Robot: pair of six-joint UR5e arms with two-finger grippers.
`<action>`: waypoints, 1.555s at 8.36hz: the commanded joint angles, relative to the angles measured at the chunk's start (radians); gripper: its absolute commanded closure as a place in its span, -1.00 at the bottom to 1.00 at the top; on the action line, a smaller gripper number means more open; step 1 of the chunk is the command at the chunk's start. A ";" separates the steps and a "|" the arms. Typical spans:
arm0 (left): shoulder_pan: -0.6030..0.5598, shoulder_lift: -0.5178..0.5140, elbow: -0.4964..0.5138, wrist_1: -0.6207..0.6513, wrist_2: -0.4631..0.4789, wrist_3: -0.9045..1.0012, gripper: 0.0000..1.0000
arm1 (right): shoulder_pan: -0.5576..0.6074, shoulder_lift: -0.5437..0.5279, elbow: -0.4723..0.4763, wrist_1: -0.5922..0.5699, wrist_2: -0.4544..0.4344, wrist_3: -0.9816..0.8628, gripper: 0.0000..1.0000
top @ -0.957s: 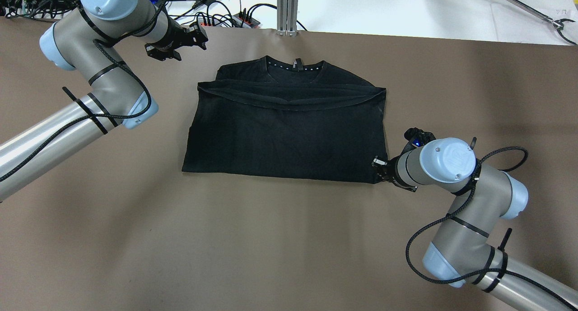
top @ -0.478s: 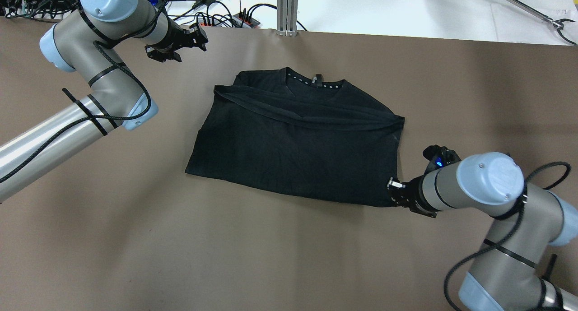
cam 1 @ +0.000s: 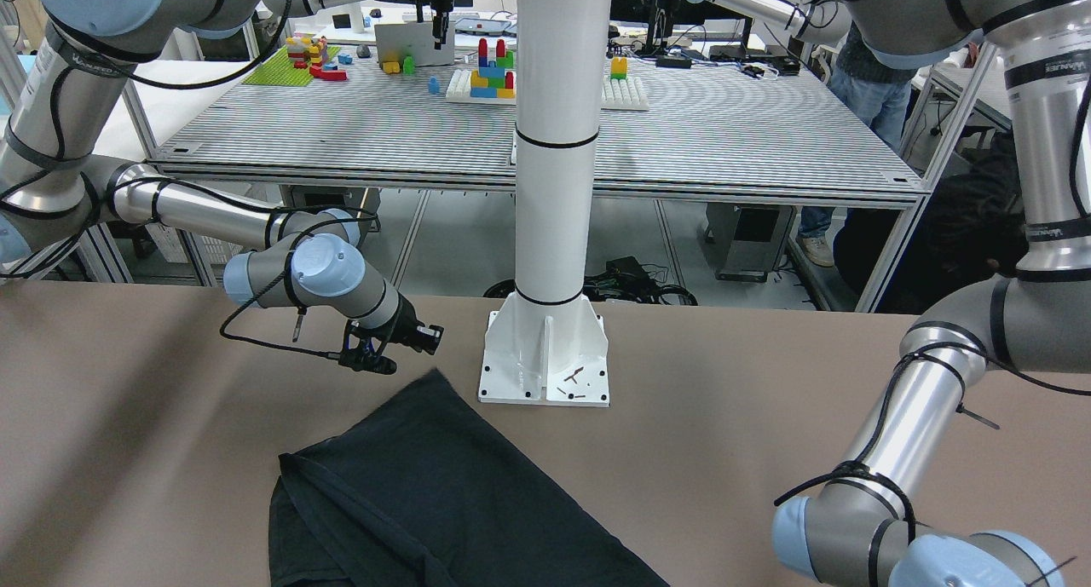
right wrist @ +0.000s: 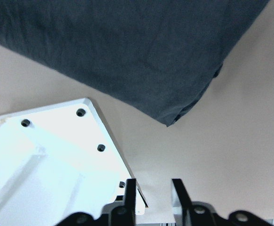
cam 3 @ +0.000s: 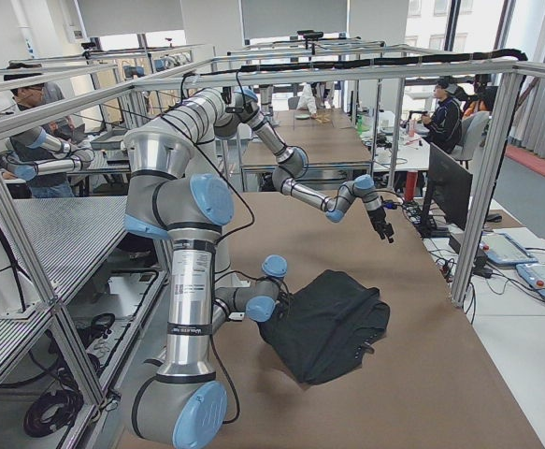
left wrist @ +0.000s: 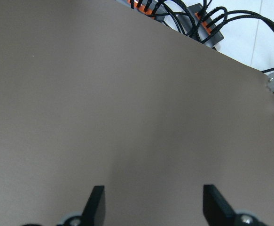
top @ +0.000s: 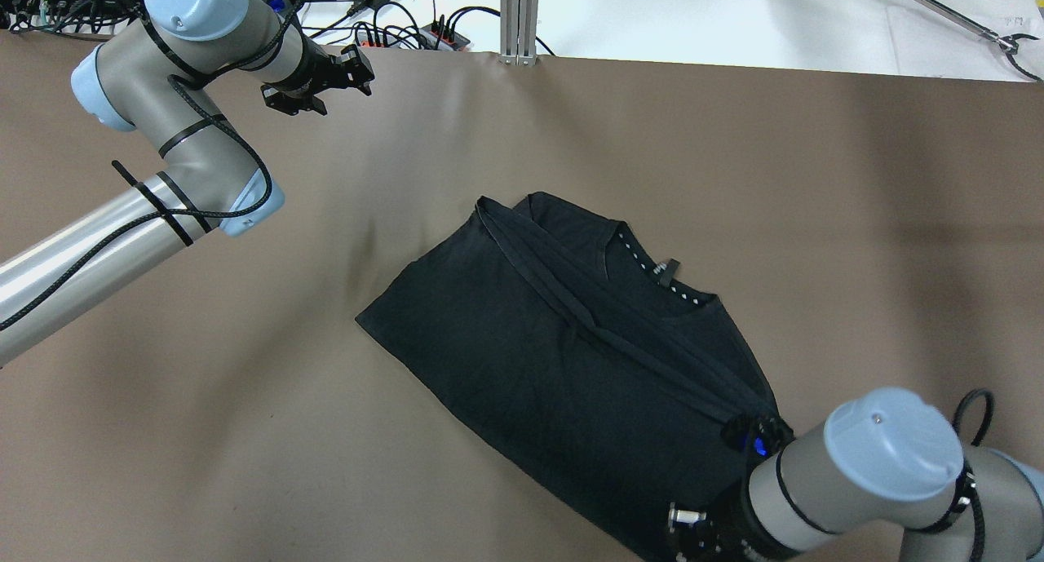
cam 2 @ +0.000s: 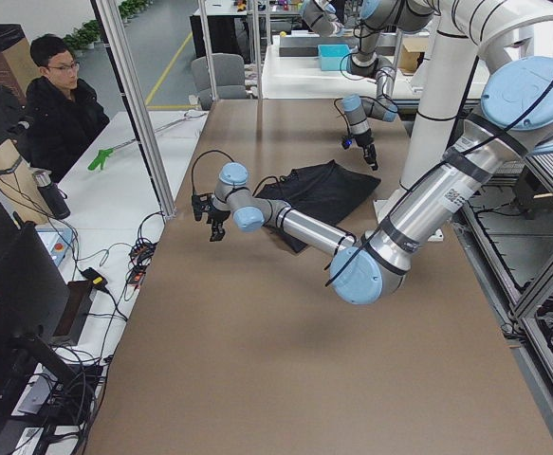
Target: Fold clothes
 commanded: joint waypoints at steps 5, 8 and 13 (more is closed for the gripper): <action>0.148 0.239 -0.310 -0.007 -0.043 -0.216 -0.55 | 0.100 0.047 -0.017 -0.001 -0.122 0.011 -0.89; 0.338 0.316 -0.363 -0.026 0.082 -0.323 -0.50 | 0.097 0.089 -0.062 -0.009 -0.225 0.002 -0.89; 0.379 0.328 -0.372 -0.023 0.121 -0.329 -0.46 | 0.103 0.097 -0.061 -0.009 -0.225 0.004 -0.89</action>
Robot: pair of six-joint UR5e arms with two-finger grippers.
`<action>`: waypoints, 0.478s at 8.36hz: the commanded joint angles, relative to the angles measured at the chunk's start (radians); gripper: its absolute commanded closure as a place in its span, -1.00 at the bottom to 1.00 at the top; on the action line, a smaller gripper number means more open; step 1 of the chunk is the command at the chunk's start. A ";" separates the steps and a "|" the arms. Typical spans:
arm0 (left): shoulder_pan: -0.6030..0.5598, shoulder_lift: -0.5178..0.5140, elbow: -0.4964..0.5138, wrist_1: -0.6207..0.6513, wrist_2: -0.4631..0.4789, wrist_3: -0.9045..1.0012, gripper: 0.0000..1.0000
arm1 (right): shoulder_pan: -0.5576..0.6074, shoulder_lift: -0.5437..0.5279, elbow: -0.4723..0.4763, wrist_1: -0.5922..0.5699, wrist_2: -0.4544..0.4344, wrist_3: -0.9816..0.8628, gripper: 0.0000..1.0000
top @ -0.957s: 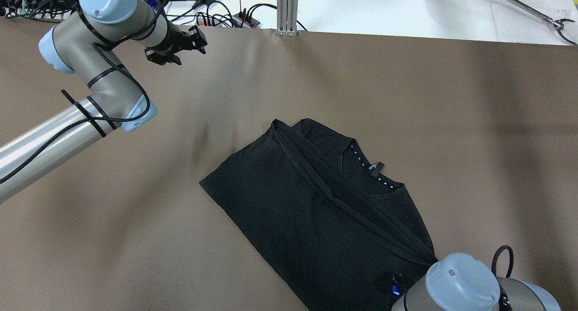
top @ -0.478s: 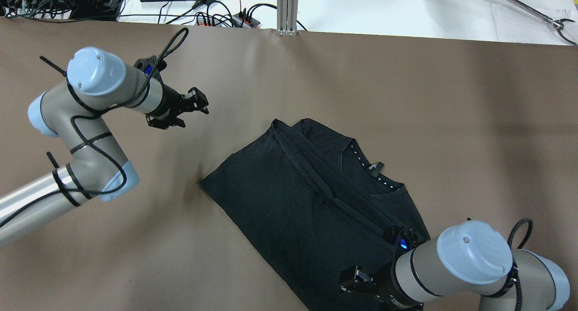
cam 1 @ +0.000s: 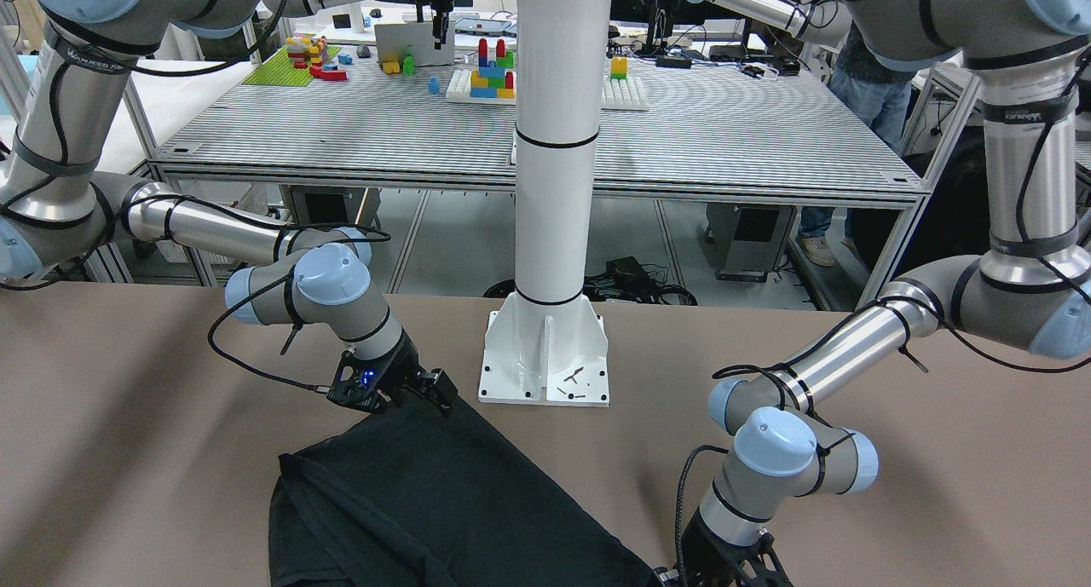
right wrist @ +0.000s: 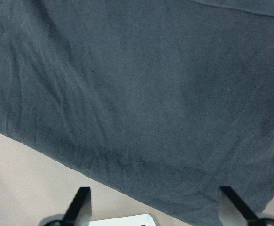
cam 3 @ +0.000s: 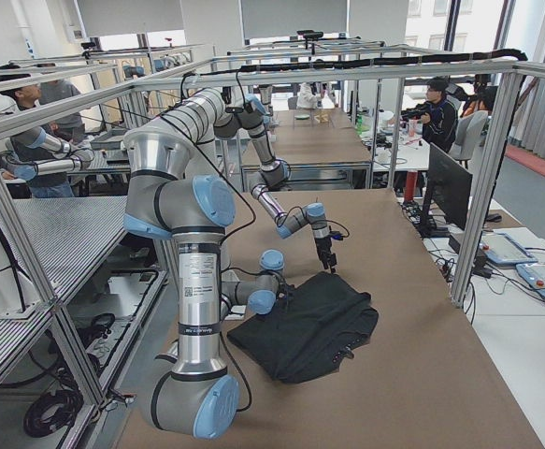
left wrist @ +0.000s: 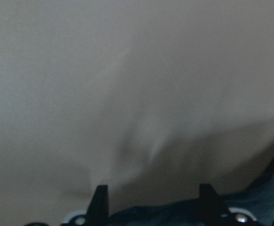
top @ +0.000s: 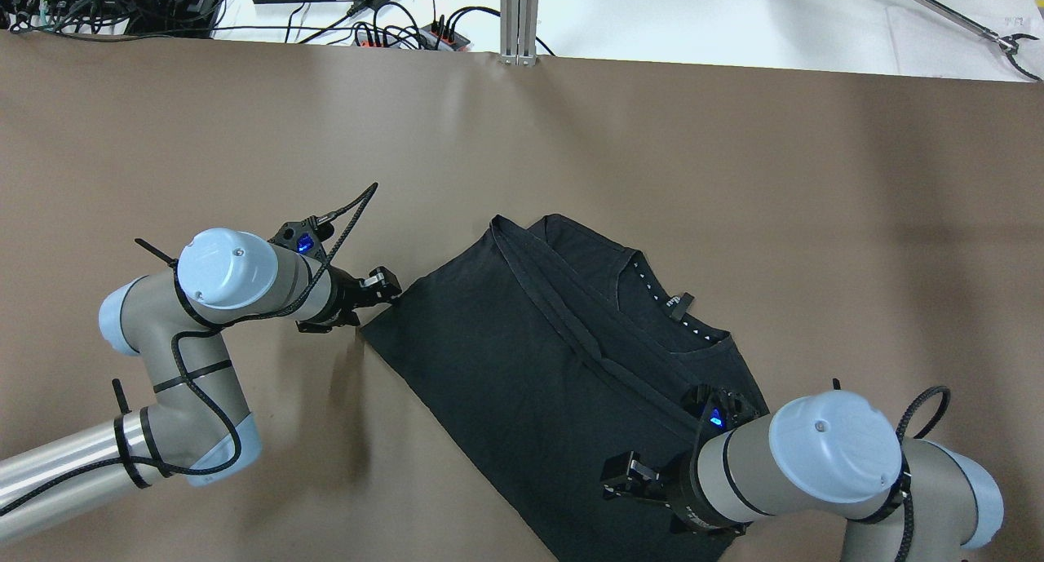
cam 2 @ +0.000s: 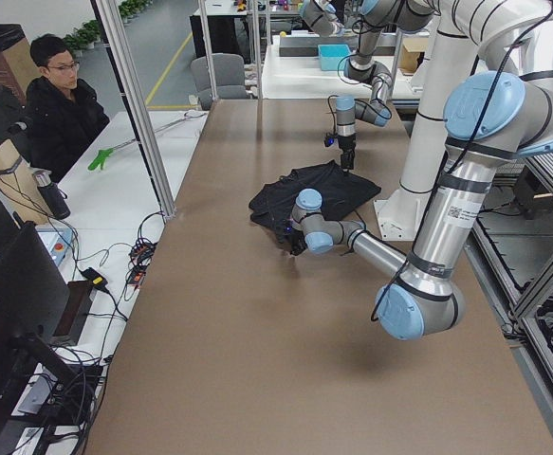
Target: Fold clothes
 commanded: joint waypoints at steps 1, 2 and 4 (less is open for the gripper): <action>0.009 0.007 -0.013 0.002 0.004 -0.001 -0.46 | 0.001 0.003 0.000 0.000 0.000 0.001 -0.89; 0.009 0.047 -0.045 0.001 -0.001 -0.001 -0.46 | 0.001 0.003 0.000 0.000 0.000 0.003 -0.89; 0.026 0.070 -0.062 -0.001 0.002 0.000 -0.45 | -0.002 0.003 0.000 0.000 -0.035 0.003 -0.89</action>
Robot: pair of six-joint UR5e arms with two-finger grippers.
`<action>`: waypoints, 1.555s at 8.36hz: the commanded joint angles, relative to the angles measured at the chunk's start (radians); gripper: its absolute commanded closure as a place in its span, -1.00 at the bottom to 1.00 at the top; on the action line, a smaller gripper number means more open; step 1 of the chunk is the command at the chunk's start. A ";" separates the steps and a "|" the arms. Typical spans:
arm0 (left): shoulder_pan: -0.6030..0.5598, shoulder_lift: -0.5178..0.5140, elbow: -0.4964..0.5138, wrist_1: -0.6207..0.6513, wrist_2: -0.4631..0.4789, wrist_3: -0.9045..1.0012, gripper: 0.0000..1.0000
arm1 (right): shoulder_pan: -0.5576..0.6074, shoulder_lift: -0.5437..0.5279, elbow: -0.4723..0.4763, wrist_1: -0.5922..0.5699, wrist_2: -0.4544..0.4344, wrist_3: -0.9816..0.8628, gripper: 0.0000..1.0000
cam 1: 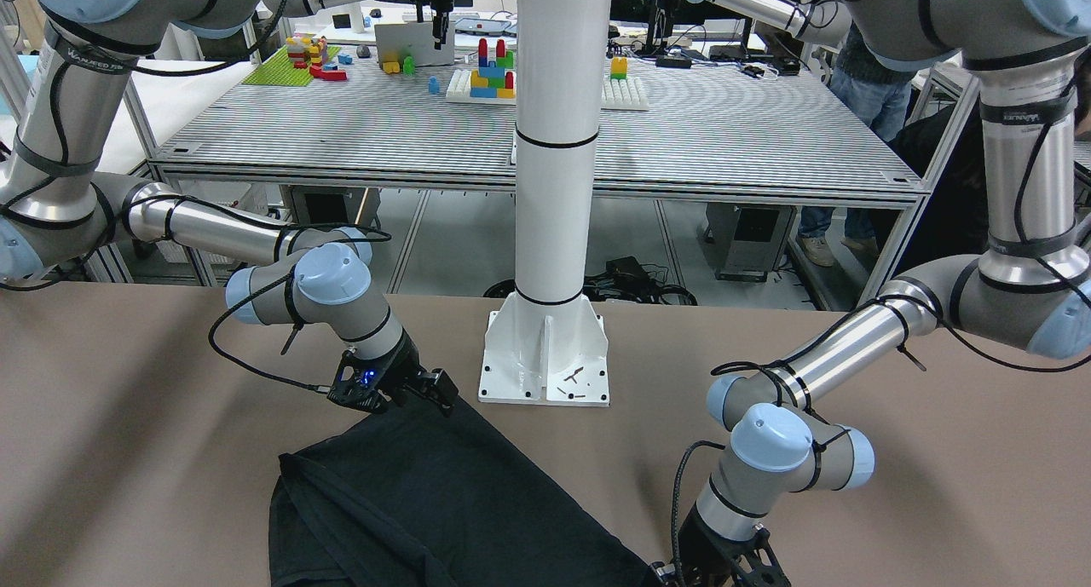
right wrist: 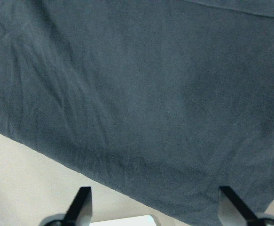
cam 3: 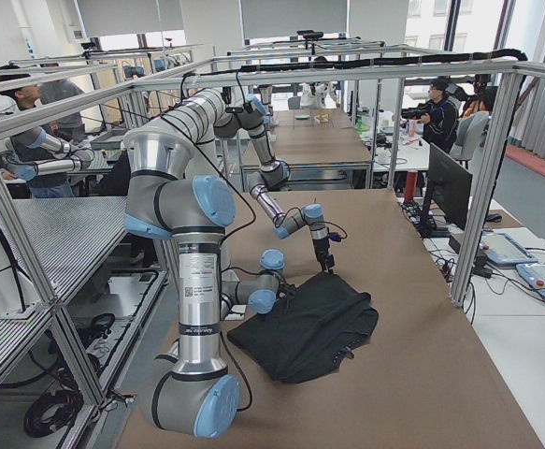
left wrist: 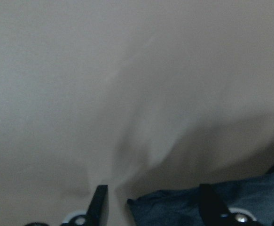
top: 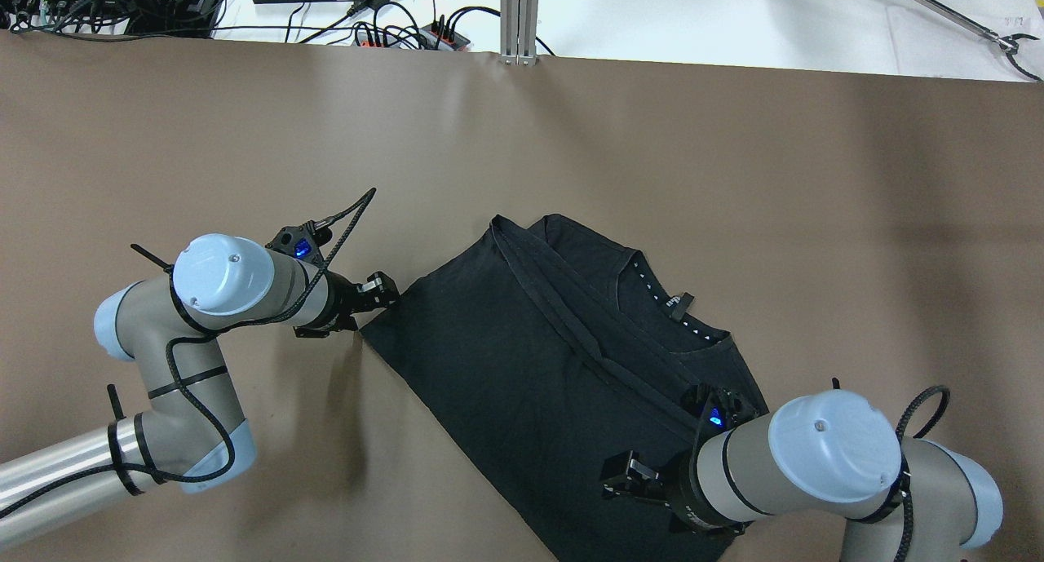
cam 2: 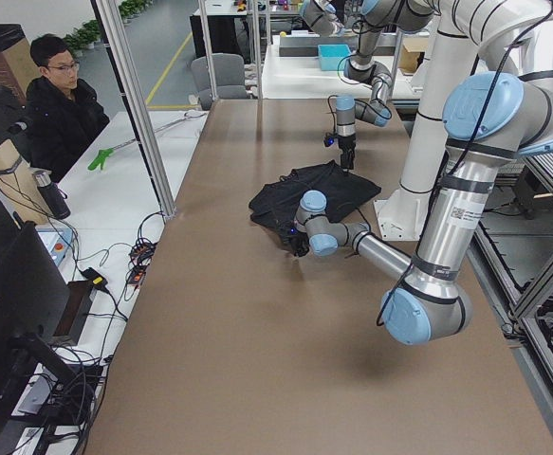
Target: Fold clothes
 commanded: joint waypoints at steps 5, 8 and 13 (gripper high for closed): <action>0.030 0.009 -0.001 -0.002 0.001 0.005 -0.16 | -0.002 0.002 0.006 0.000 -0.039 0.008 -0.89; 0.030 0.003 0.003 -0.002 0.000 0.001 0.74 | 0.001 0.002 0.015 0.000 -0.039 0.011 -0.89; -0.071 0.006 -0.010 0.009 -0.075 0.061 1.00 | 0.011 -0.002 0.014 0.000 -0.050 0.020 -0.89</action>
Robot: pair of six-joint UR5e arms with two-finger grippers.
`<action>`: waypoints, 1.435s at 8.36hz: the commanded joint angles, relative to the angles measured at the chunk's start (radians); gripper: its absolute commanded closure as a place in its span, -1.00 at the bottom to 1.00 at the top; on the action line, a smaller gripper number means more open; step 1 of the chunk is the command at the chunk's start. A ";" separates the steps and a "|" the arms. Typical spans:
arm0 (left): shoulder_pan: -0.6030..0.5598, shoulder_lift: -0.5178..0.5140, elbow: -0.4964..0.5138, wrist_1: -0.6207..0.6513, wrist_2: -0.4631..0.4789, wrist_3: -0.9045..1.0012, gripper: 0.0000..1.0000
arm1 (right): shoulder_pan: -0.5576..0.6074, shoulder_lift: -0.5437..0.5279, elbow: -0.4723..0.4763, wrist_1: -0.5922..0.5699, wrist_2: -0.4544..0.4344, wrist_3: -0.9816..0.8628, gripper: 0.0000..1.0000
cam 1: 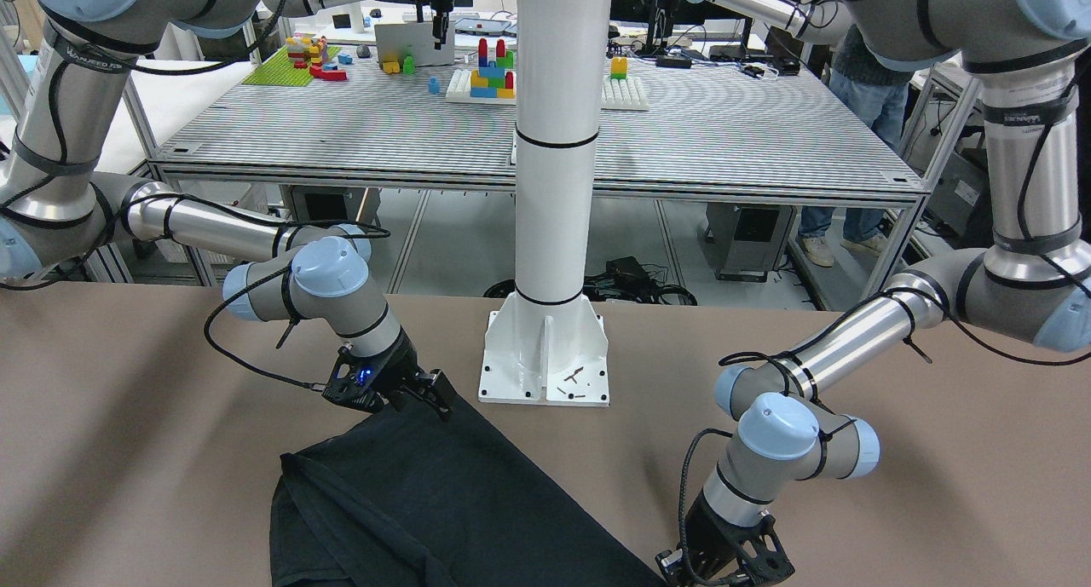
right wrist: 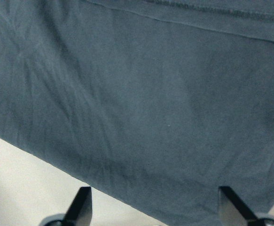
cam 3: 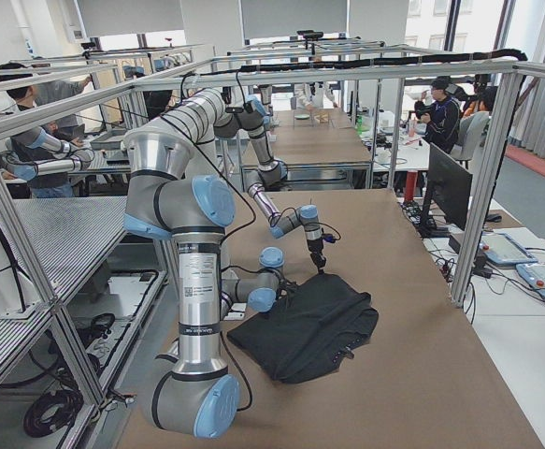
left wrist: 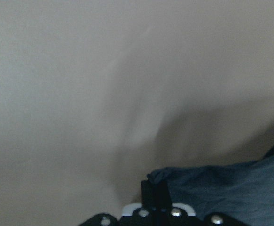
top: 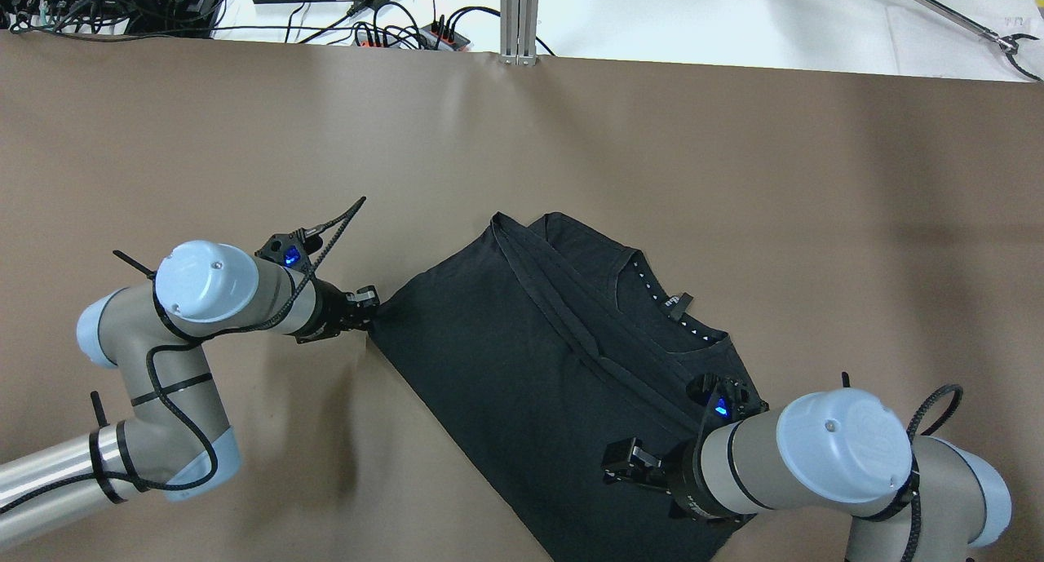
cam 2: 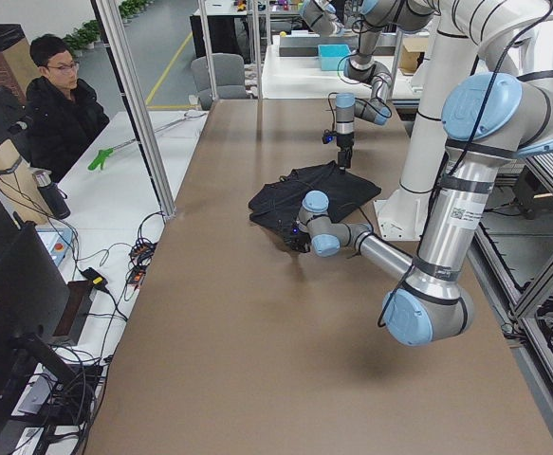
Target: Fold clothes
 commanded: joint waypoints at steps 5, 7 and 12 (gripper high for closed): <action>-0.321 -0.444 0.594 0.011 -0.175 0.323 1.00 | -0.001 0.005 -0.002 0.000 -0.203 0.007 -0.89; -0.318 -0.670 0.851 -0.022 -0.102 0.323 1.00 | -0.002 0.003 -0.010 -0.002 -0.257 0.005 -0.89; -0.289 -0.836 1.059 -0.138 -0.010 0.326 1.00 | -0.009 0.005 -0.039 -0.003 -0.310 0.005 -0.89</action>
